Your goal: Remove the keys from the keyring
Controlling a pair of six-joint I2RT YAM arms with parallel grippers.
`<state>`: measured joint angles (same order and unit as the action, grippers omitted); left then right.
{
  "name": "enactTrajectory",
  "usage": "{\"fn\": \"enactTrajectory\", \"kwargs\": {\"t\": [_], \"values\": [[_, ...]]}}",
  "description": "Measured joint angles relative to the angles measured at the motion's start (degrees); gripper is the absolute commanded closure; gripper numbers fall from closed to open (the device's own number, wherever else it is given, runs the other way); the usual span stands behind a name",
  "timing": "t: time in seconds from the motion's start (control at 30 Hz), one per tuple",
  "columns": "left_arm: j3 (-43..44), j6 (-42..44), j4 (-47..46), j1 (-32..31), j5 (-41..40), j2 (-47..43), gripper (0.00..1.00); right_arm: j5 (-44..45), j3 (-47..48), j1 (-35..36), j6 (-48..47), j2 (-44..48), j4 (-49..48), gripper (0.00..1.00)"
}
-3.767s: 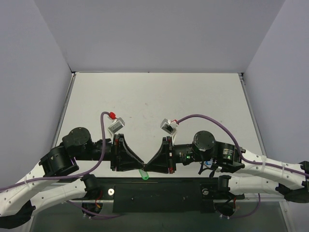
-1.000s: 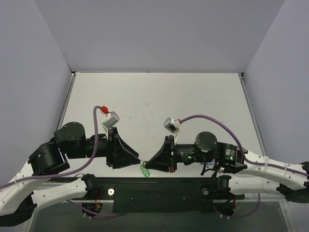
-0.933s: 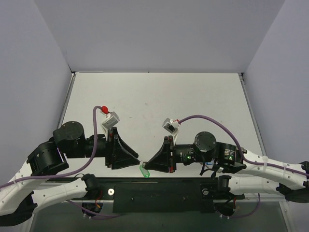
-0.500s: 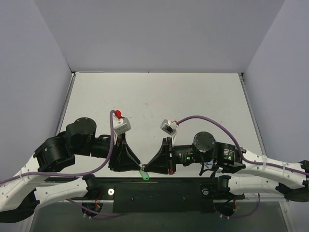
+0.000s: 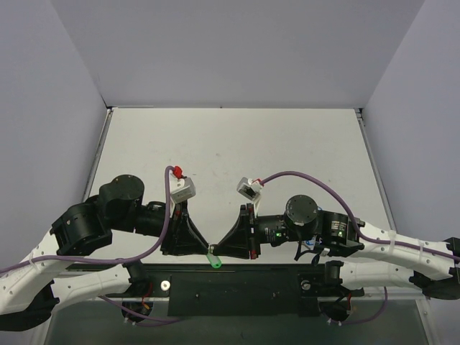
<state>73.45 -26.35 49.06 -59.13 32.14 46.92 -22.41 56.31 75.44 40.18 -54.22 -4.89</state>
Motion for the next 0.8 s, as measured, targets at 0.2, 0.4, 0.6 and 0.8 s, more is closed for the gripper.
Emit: {"fn": "enactTrajectory", "kwargs": {"t": [0.2, 0.4, 0.6, 0.8], "values": [[0.0, -0.2, -0.5, 0.0, 1.5, -0.1, 0.8, -0.4, 0.4, 0.0, -0.2, 0.0, 0.0, 1.0], [0.0, -0.4, -1.8, 0.0, 3.0, -0.2, 0.71, -1.0, 0.6, 0.0, -0.2, 0.0, 0.0, 1.0], [0.0, -0.5, -3.2, 0.0, 4.2, 0.3, 0.7, -1.0, 0.9, 0.0, -0.2, 0.0, 0.0, 1.0], [0.0, -0.5, -3.4, 0.0, 4.5, 0.8, 0.92, -1.2, 0.9, 0.0, -0.2, 0.0, 0.0, 1.0]]}}
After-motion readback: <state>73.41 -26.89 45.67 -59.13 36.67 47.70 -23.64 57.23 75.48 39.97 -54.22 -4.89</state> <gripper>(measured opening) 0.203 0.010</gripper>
